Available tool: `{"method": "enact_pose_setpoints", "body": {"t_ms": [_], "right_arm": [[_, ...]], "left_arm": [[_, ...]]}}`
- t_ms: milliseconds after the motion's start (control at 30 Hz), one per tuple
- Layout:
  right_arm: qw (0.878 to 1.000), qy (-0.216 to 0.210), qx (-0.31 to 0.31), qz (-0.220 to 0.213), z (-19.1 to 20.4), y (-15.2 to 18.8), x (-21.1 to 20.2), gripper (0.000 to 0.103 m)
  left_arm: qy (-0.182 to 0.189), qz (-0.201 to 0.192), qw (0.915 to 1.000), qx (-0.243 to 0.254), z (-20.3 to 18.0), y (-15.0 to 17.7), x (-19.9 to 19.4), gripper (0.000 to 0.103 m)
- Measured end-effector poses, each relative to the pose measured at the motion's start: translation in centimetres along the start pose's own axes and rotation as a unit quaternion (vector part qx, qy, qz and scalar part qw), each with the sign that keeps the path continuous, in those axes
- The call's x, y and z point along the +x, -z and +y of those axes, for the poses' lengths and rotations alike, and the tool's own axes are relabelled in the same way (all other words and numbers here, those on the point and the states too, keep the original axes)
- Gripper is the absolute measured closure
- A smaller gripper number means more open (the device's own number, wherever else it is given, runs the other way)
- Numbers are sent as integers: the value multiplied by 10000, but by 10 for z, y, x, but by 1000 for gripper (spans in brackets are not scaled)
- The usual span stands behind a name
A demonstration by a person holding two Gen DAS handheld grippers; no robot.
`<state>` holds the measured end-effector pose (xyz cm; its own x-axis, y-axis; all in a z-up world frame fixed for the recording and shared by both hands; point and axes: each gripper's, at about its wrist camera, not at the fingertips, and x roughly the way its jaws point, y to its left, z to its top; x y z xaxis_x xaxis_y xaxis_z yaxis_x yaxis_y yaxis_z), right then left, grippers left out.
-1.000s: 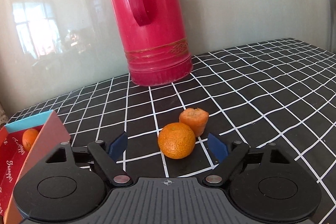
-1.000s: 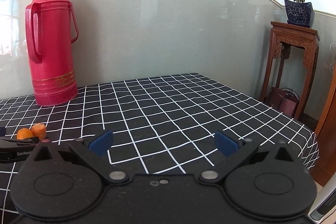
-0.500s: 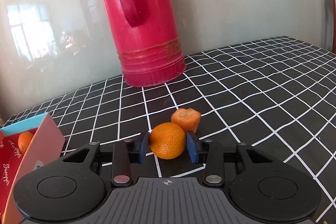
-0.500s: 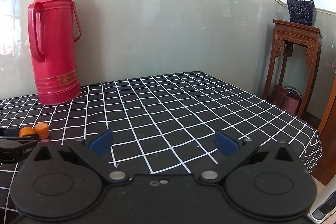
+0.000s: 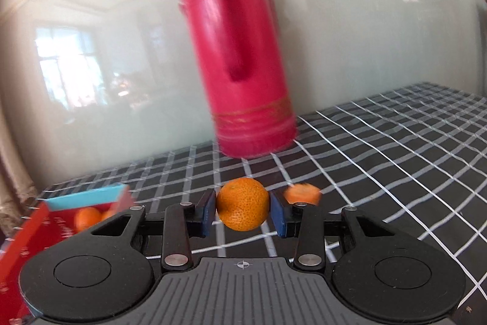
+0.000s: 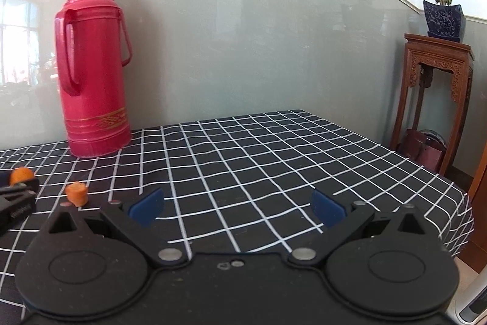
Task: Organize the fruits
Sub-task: 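Lower the tangerine into the red box and open the left tool, then grasp the last cut carrot piece with the right tool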
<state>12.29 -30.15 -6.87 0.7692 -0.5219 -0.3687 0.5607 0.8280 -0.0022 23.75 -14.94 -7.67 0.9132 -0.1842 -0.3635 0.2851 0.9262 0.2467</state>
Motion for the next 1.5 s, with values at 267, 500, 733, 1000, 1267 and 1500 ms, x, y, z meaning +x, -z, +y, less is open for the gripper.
{"method": "enact_pose_setpoints", "body": {"t_ms": [267, 500, 733, 1000, 1267, 1500], "right_arm": [[9989, -445, -138, -105, 33, 1, -10, 6], [9949, -920, -391, -156, 68, 2, -20, 6], [9893, -1365, -496, -117, 94, 4, -26, 6], [9834, -1717, -586, 16, 122, 5, -23, 6], [9793, -1910, -545, 380, 139, 2, 3, 6], [9782, -1847, -391, 869, 151, 0, 36, 14]], "left_arm": [[-1005, 24, 9922, -735, 71, 7, -25, 64], [-1873, 753, 9700, -1354, 138, 30, -18, 64], [-2008, 1254, 9518, -1951, 181, 50, -21, 60], [-2067, 924, 9561, -1859, 191, 52, -49, 22], [-2212, 829, 9510, -1996, 207, 65, -83, 16], [-2412, 783, 9438, -2119, 219, 79, -107, 11]]}}
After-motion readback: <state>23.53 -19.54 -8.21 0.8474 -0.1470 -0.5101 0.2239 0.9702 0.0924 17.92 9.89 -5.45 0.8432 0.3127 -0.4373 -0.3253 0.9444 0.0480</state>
